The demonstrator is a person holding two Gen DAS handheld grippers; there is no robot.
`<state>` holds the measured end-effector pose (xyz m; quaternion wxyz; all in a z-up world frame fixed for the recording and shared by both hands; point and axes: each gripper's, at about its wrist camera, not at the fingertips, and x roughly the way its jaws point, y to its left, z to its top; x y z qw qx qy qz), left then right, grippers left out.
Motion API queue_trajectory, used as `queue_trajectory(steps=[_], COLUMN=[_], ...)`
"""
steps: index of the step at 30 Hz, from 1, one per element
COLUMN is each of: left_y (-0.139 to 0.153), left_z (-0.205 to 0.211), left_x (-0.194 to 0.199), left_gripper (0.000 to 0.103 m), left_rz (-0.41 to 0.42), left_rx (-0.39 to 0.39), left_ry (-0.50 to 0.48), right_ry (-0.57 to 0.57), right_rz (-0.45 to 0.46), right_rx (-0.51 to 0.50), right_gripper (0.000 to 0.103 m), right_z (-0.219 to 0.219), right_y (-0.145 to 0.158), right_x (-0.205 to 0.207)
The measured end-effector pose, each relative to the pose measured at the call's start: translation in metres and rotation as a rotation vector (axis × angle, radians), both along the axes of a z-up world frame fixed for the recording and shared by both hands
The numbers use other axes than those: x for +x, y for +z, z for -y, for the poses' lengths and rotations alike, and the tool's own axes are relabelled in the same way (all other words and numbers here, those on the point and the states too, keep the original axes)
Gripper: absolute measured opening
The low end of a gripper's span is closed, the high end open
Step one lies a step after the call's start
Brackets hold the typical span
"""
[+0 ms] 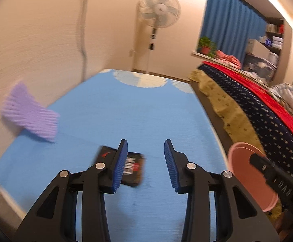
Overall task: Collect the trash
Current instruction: 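Move both open grippers back over the snack packet and foam net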
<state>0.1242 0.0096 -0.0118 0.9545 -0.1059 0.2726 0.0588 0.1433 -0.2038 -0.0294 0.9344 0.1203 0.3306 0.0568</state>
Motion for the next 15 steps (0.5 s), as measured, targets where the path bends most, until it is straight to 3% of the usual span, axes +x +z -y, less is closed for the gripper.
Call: queue_trajectory(steps=[10, 15], left_y=[-0.006, -0.004], left_z=[-0.049, -0.054], left_x=[-0.008, -0.008], left_gripper=[0.037, 0.037], left_rz=[-0.037, -0.028], left_rx=[-0.007, 0.016], left_ry=[0.22, 0.267], right_ry=[0.197, 0.276], right_rz=[-0.079, -0.115], right_rx=[0.093, 0.137], right_gripper=[0.035, 0.035], right_z=[-0.069, -0.096], right_y=[-0.032, -0.042], right_x=[0.021, 0.027])
